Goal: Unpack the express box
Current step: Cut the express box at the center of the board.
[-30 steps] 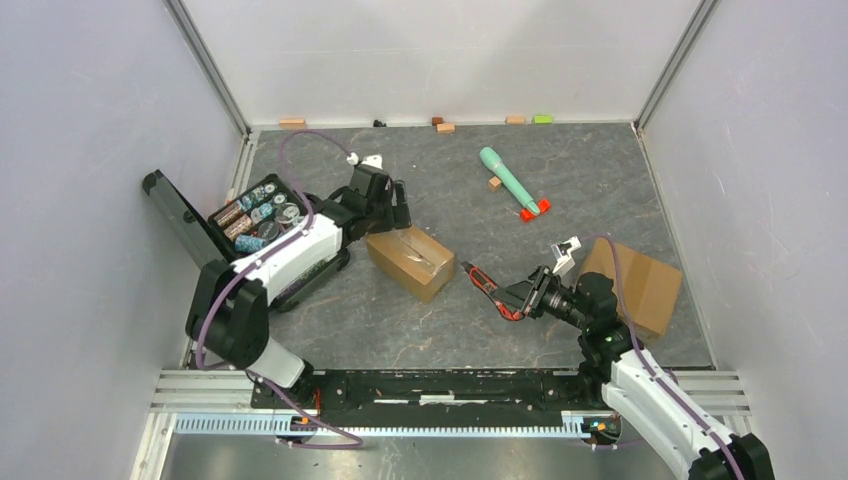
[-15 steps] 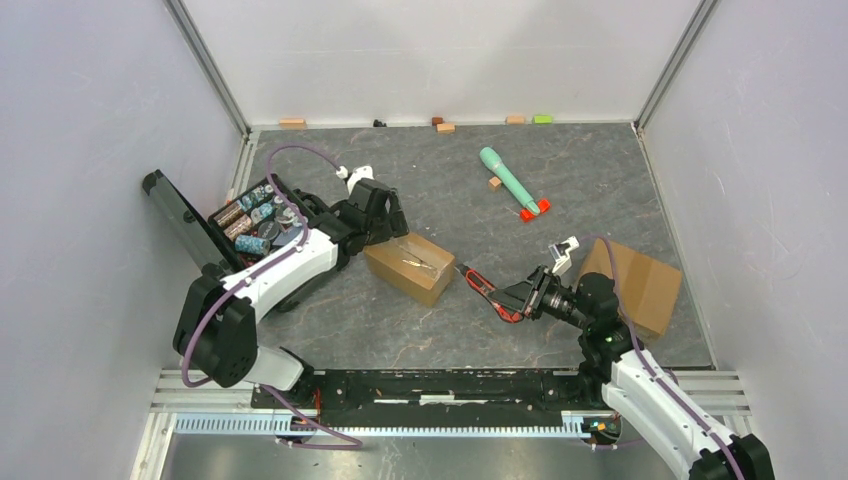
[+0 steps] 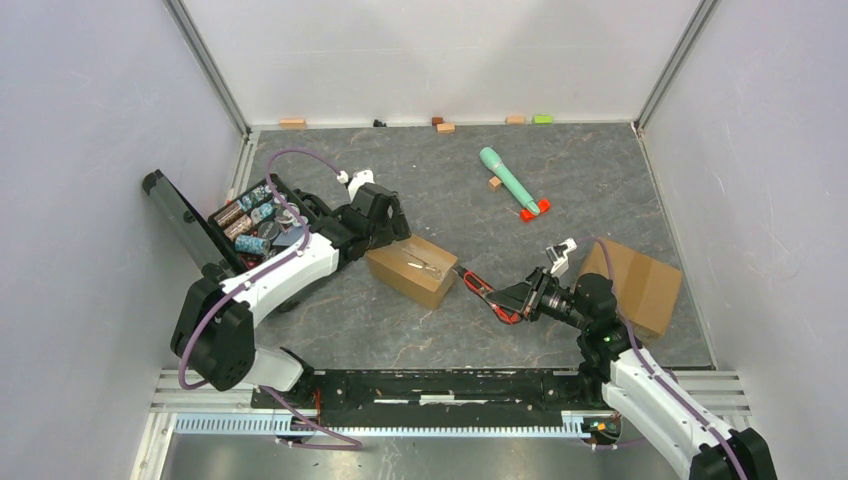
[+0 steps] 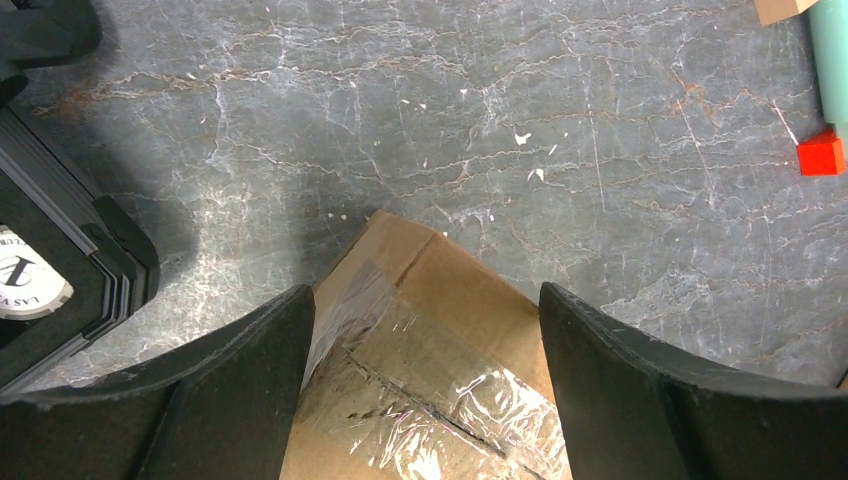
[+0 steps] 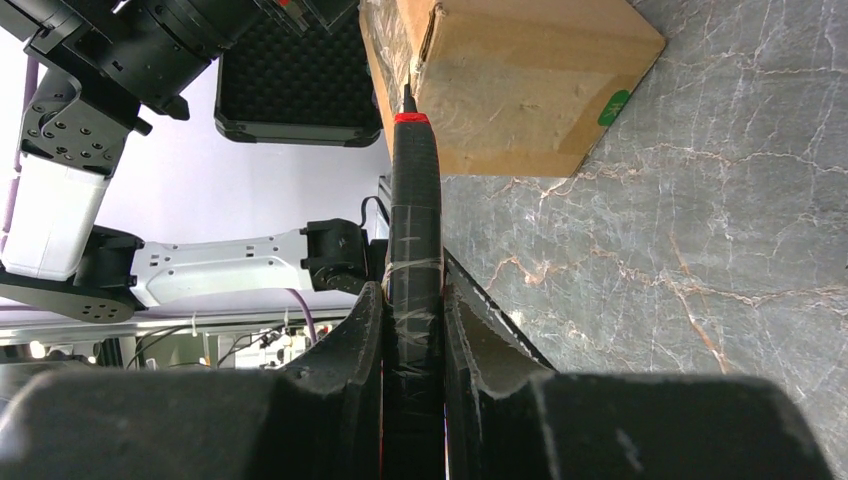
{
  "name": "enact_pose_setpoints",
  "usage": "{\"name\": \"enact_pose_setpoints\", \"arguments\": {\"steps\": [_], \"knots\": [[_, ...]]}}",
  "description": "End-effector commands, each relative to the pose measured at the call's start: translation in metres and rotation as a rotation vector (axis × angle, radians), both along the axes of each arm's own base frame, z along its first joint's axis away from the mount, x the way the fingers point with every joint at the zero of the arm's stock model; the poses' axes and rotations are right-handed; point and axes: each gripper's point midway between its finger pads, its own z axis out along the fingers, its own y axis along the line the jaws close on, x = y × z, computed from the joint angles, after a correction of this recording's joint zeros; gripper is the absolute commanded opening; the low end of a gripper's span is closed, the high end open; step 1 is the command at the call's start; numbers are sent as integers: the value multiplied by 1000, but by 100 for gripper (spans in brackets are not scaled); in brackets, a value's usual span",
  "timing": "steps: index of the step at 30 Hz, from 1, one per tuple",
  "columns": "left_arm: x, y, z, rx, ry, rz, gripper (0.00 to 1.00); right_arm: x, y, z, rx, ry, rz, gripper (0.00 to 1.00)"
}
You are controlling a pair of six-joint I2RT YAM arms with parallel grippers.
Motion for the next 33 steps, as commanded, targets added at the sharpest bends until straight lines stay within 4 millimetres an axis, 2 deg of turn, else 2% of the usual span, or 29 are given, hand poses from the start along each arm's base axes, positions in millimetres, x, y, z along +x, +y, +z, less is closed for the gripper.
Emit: {"name": "enact_pose_setpoints", "arguments": {"steps": [1, 13, 33], "knots": [[-1, -1, 6, -31, -24, 41, 88, -2, 4, 11, 36, -28, 17, 0], [-1, 0, 5, -22, -24, 46, 88, -2, 1, -1, 4, 9, -7, 0], [0, -2, 1, -23, -15, 41, 87, -1, 3, 7, 56, -1, -11, 0]]}}
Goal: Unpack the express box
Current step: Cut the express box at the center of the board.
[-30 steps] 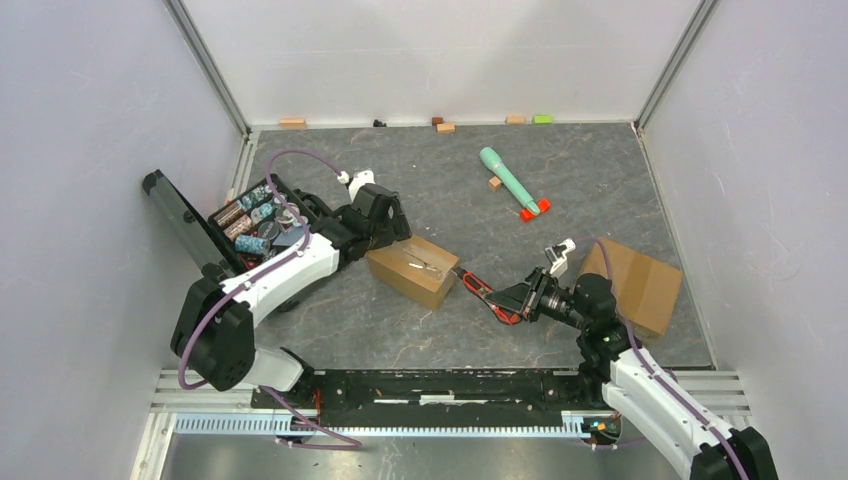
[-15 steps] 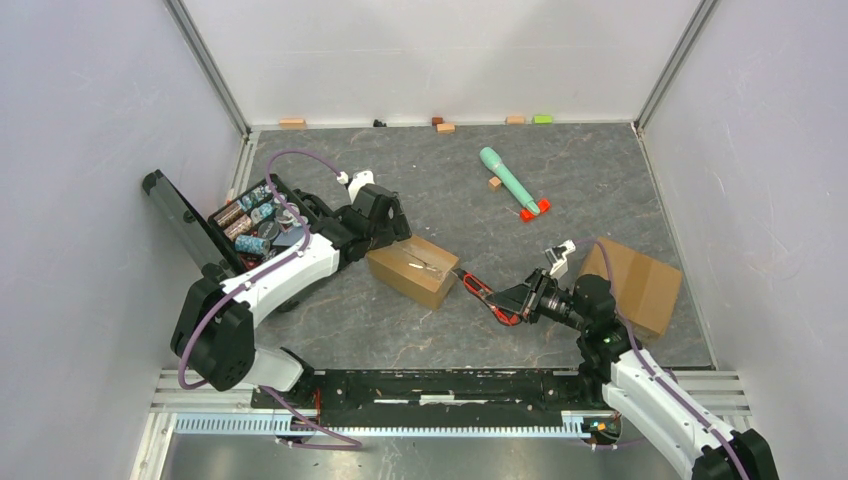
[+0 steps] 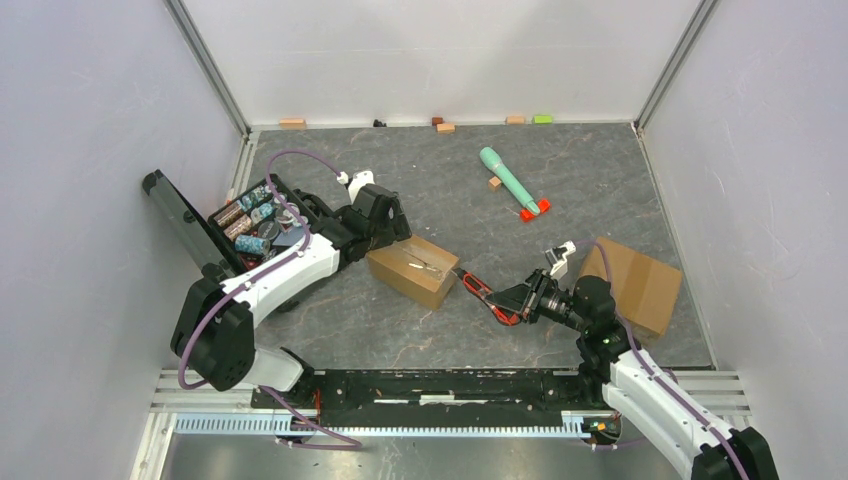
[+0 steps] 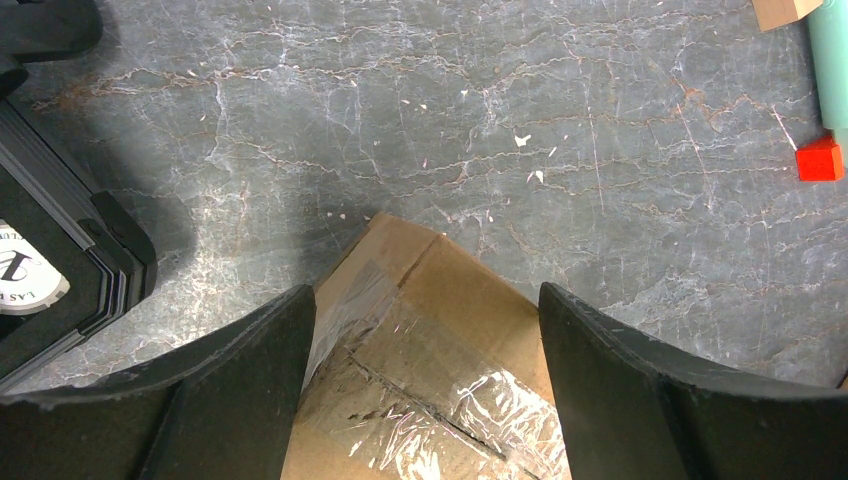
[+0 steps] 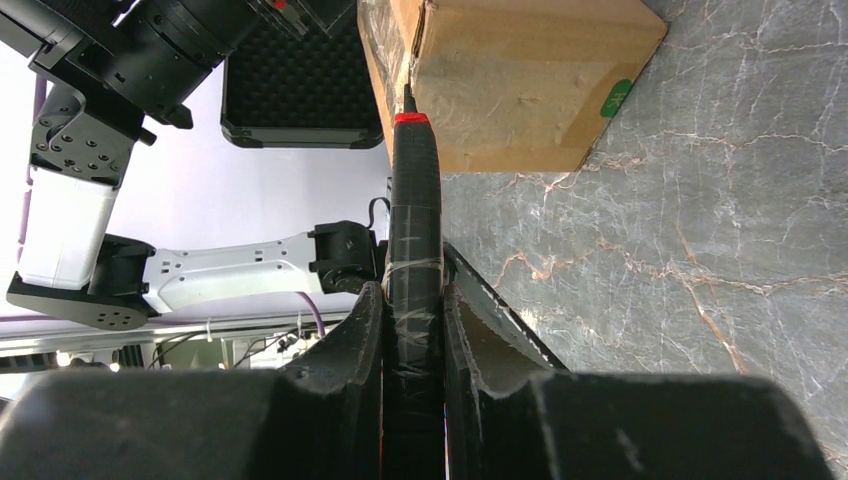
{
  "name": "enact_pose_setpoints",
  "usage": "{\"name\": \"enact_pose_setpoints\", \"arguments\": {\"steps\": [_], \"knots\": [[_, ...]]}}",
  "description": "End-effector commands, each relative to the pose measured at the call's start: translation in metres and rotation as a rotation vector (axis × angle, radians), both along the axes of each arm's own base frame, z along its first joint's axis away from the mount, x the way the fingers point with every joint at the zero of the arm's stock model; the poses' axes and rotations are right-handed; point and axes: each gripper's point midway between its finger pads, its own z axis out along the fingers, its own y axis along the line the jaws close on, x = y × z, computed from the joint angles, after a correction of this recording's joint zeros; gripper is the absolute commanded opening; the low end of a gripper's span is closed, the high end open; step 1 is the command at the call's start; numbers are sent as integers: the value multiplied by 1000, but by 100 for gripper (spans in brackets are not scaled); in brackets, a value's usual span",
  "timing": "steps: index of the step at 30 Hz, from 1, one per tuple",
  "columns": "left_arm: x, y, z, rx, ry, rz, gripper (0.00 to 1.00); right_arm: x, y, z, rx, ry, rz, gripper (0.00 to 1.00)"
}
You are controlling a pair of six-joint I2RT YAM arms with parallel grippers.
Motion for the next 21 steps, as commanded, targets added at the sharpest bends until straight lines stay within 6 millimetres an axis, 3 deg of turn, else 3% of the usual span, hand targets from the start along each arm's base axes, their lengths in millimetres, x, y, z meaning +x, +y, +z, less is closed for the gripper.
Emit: {"name": "enact_pose_setpoints", "arguments": {"steps": [1, 21], "knots": [[1, -1, 2, -21, -14, 29, 87, 1, 1, 9, 34, -40, -3, 0], [2, -3, 1, -28, -12, 27, 87, 1, 2, 10, 48, -37, 0, 0]]}}
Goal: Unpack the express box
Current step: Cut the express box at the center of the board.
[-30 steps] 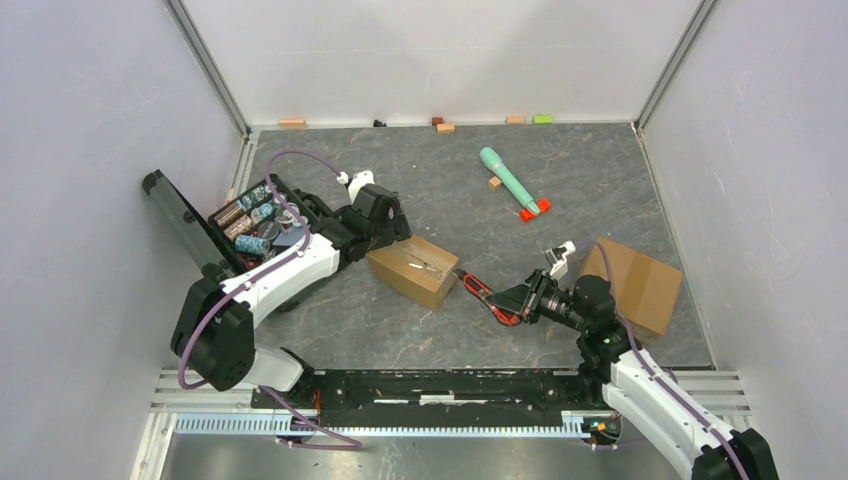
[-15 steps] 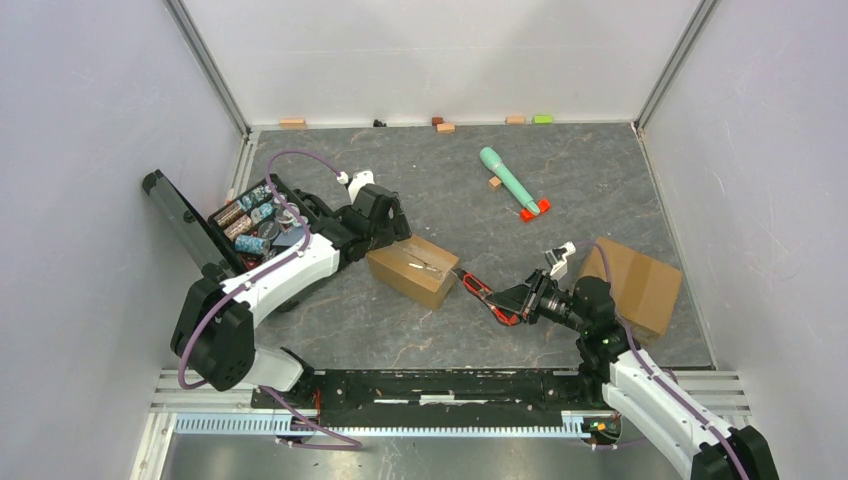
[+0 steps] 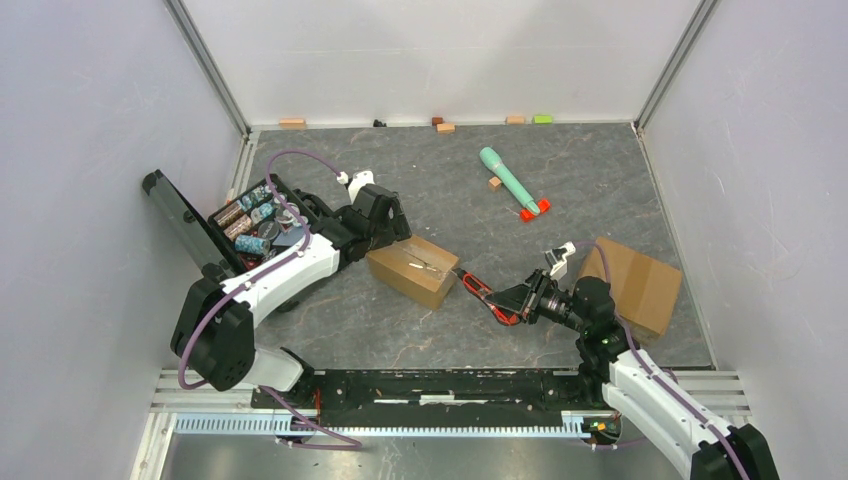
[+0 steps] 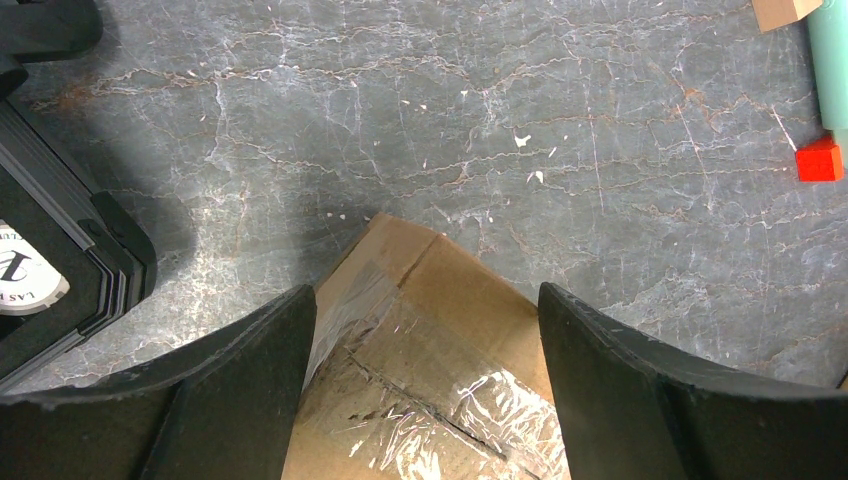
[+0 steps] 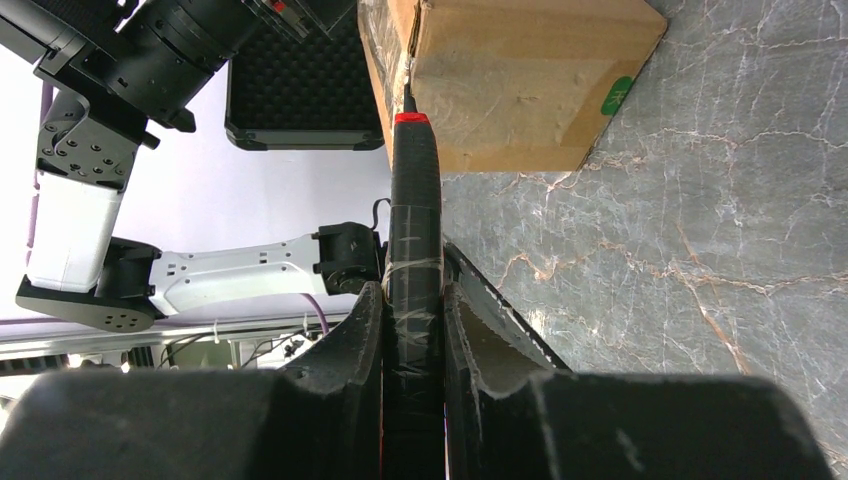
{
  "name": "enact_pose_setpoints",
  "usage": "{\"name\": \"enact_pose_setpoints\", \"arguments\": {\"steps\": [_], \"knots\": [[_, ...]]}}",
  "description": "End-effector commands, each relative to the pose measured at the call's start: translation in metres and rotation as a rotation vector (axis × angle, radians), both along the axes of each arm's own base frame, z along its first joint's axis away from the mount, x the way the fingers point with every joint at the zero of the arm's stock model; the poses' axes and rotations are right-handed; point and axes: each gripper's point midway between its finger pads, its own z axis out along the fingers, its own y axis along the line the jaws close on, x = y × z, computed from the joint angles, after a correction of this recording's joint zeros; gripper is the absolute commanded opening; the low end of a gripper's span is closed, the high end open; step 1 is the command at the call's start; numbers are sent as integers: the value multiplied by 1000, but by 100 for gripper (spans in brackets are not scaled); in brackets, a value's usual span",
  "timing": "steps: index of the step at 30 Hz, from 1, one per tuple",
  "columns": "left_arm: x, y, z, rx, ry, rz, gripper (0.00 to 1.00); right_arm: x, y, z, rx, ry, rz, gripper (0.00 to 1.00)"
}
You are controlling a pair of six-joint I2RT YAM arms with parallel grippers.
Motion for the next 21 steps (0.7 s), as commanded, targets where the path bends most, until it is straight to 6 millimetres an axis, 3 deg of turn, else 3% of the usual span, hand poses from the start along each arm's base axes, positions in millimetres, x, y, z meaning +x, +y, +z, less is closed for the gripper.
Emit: {"name": "enact_pose_setpoints", "arguments": {"steps": [1, 21], "knots": [[2, -2, 1, -26, -12, 28, 87, 1, 1, 12, 32, -51, 1, 0], [1, -6, -2, -38, -3, 23, 86, 1, 3, 15, 41, -59, 7, 0]]}}
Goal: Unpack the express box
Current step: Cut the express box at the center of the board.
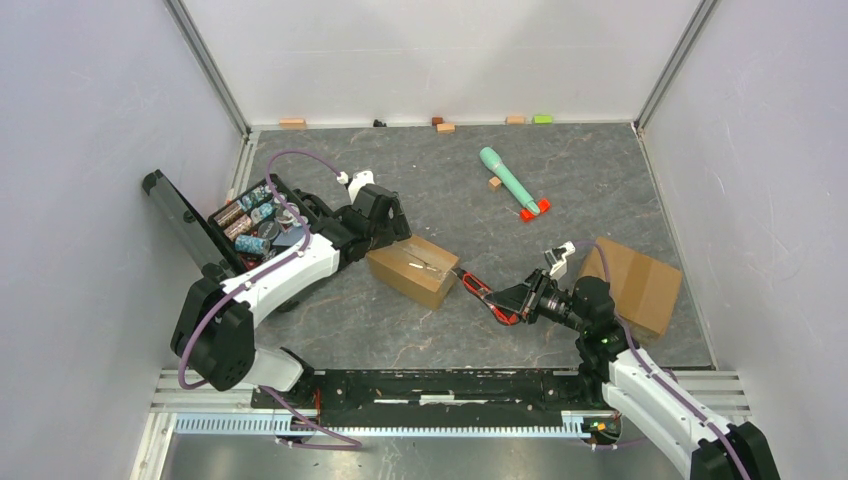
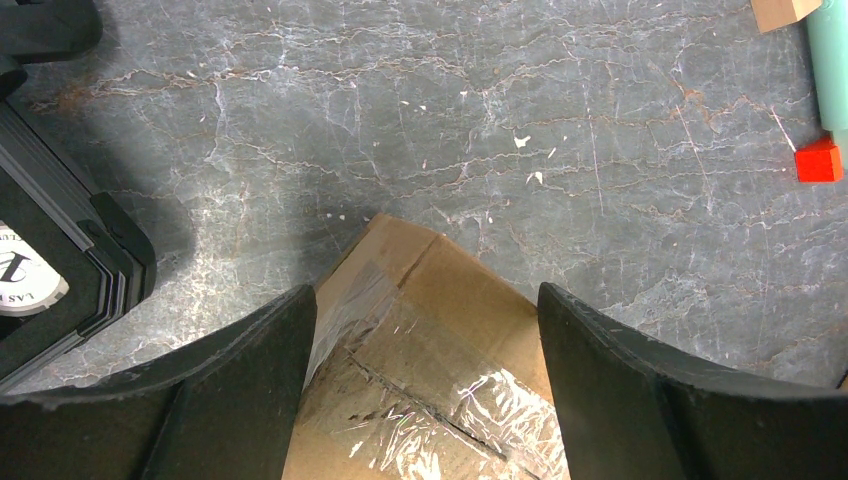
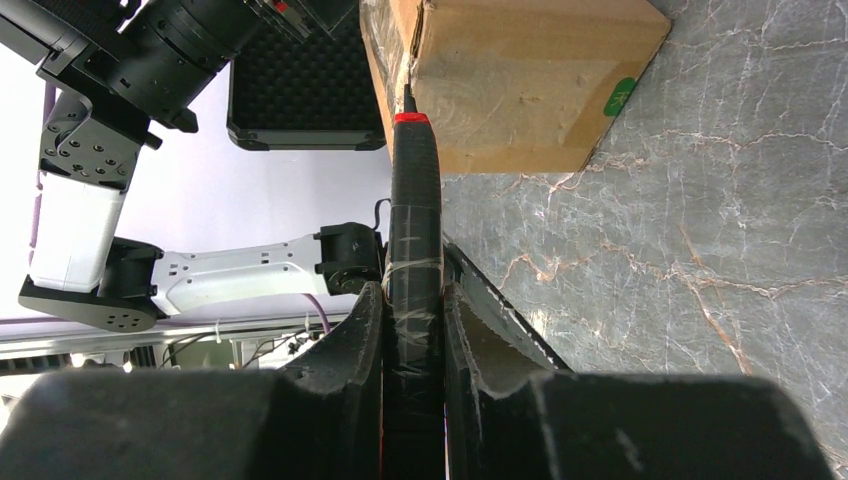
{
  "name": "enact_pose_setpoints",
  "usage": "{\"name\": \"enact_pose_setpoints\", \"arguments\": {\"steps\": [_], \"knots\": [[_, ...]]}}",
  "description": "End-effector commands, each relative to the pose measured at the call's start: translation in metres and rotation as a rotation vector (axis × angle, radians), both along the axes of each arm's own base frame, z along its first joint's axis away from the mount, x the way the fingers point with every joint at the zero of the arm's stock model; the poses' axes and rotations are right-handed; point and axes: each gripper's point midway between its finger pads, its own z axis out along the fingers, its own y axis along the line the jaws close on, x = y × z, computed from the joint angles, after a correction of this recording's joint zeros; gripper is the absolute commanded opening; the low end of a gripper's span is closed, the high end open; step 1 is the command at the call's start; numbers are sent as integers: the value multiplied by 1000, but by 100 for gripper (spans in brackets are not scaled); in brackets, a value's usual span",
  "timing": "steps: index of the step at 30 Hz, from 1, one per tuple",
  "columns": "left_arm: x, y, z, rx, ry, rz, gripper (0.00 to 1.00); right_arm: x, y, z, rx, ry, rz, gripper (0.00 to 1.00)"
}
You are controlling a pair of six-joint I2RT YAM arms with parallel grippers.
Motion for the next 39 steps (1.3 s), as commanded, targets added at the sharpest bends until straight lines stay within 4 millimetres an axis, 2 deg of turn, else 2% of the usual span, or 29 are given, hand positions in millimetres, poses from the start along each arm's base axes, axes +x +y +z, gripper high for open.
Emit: {"name": "enact_pose_setpoints", "arguments": {"steps": [1, 11, 18, 39], "knots": [[1, -6, -2, -39, -2, 21, 86, 1, 2, 14, 37, -55, 6, 0], [-2, -12, -3, -48, 3, 13, 86, -1, 6, 9, 21, -43, 14, 0], [-4, -5, -5, -26, -1, 30, 87, 0, 1, -1, -25, -24, -8, 0], [-4, -8, -5, -41, 4, 20, 86, -1, 4, 7, 27, -36, -4, 0]]}}
